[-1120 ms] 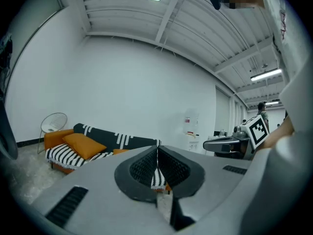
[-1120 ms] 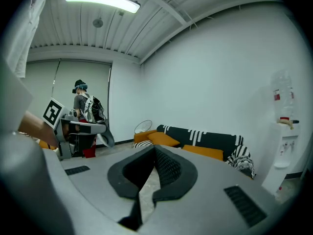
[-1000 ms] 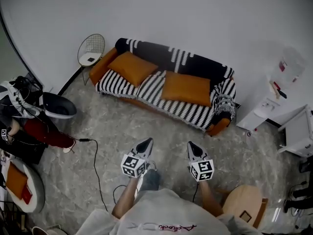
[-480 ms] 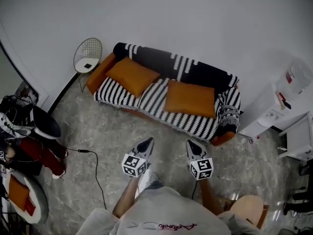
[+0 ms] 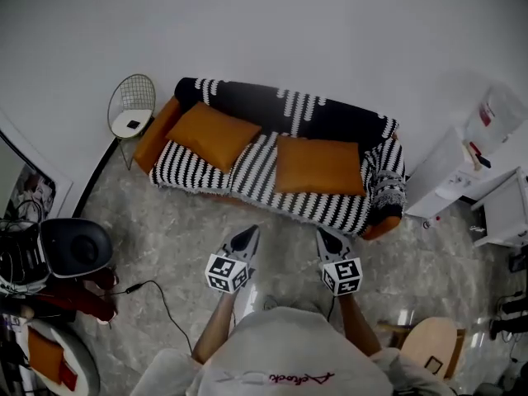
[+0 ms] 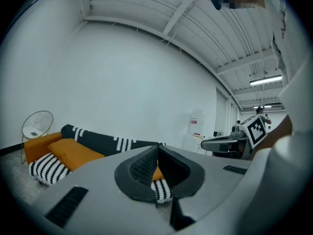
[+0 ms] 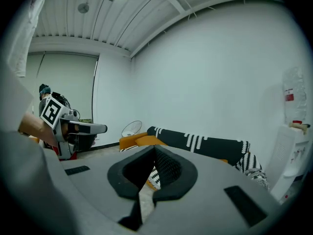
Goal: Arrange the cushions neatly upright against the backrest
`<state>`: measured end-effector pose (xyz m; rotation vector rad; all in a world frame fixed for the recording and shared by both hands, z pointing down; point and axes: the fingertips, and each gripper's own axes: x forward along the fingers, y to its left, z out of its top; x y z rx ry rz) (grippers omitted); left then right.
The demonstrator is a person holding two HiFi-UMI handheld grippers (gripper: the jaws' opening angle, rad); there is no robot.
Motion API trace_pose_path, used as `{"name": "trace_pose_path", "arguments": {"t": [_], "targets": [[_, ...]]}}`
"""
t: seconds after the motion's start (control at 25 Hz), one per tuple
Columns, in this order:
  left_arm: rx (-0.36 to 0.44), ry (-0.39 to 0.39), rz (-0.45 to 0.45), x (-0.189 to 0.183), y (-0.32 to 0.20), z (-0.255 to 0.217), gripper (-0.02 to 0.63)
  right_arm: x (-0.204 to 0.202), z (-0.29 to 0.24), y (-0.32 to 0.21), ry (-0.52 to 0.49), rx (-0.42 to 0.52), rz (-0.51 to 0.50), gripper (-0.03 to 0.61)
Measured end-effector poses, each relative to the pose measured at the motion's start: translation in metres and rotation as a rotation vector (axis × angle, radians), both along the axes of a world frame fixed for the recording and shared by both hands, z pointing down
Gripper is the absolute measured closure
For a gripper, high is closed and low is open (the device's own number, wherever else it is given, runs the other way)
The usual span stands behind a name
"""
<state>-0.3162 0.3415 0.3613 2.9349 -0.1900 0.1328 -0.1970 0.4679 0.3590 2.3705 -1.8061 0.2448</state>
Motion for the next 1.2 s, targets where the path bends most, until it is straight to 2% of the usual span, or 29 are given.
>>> {"name": "trace_pose_path", "arguments": {"t": [0.4,0.68,1.0,1.2], "targets": [[-0.008,-0.035,0.051,0.017,-0.001,0.019,0.58,0.02,0.02,0.008,-0.031,-0.008,0.065,0.551],[-0.001,-0.042,0.052,0.042,-0.024,0.024,0.58,0.048,0.026,-0.009,-0.033,0.0,0.074,0.551],[0.002,-0.055,0.077,0.096,-0.042,0.03,0.58,0.101,0.033,-0.031,-0.039,-0.012,0.084,0.551],[-0.009,-0.067,0.059,0.138,-0.074,0.029,0.58,0.146,0.032,-0.061,-0.05,-0.011,0.081,0.551]]}}
